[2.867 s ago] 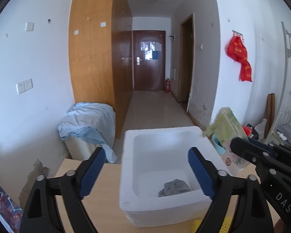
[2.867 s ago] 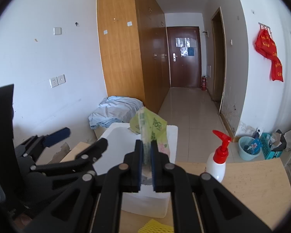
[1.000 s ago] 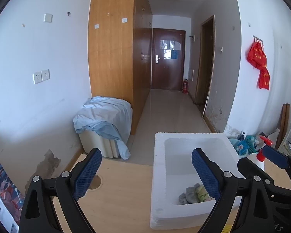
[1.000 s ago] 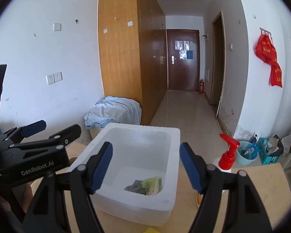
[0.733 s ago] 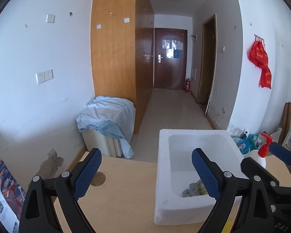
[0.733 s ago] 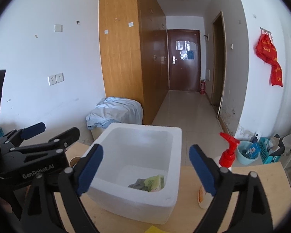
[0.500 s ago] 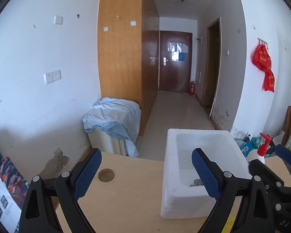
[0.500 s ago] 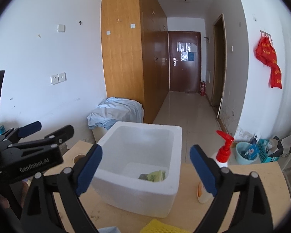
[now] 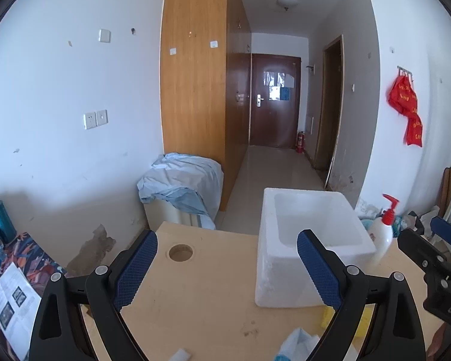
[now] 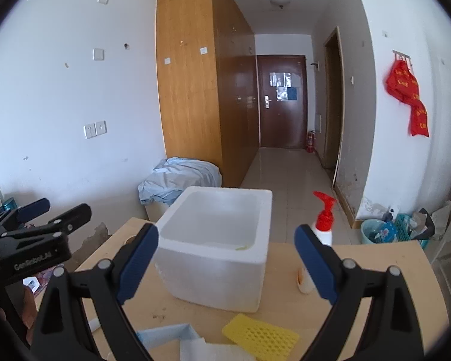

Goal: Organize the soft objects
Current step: 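Withdraw both open grippers from the foam box back toward the table, then move the left gripper to the blue mask while the right approaches the white tissue sheet, then close the left gripper on the mask edge while the right pinches the tissue sheet, then lift the mask with the left gripper while the right lifts the tissue sheet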

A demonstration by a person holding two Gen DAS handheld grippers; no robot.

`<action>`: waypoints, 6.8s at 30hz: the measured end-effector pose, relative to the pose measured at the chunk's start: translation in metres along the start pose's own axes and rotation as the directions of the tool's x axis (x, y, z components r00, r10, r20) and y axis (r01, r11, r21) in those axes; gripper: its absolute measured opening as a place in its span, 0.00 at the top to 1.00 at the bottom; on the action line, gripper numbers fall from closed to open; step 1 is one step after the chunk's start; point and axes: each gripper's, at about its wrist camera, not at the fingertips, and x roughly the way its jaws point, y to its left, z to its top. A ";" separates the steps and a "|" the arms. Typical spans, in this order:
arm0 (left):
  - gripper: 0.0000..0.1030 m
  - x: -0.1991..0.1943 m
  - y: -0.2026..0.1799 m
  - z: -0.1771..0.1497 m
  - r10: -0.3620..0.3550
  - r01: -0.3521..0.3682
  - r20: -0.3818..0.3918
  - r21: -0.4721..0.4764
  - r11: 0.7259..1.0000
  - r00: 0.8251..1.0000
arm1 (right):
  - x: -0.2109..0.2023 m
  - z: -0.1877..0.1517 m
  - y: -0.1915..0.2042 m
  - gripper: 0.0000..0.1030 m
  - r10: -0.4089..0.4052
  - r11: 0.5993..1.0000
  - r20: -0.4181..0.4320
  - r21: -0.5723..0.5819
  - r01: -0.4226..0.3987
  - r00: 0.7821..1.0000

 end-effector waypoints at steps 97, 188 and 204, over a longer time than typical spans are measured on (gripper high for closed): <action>0.04 0.031 -0.033 -0.148 -0.269 0.298 -0.312 0.049 0.953 0.911 | 0.008 -0.149 0.005 0.04 0.010 0.999 -0.335 0.040 0.003 0.942; 0.96 0.011 0.000 -0.123 -0.216 0.213 -0.202 -0.037 0.976 0.955 | -0.030 -0.132 -0.019 0.97 0.125 0.984 -0.291 0.157 -0.082 0.948; 0.96 -0.074 0.009 -0.136 -0.164 0.166 -0.120 0.006 0.986 0.979 | -0.089 -0.131 -0.009 0.96 0.091 0.990 -0.204 0.121 -0.067 0.975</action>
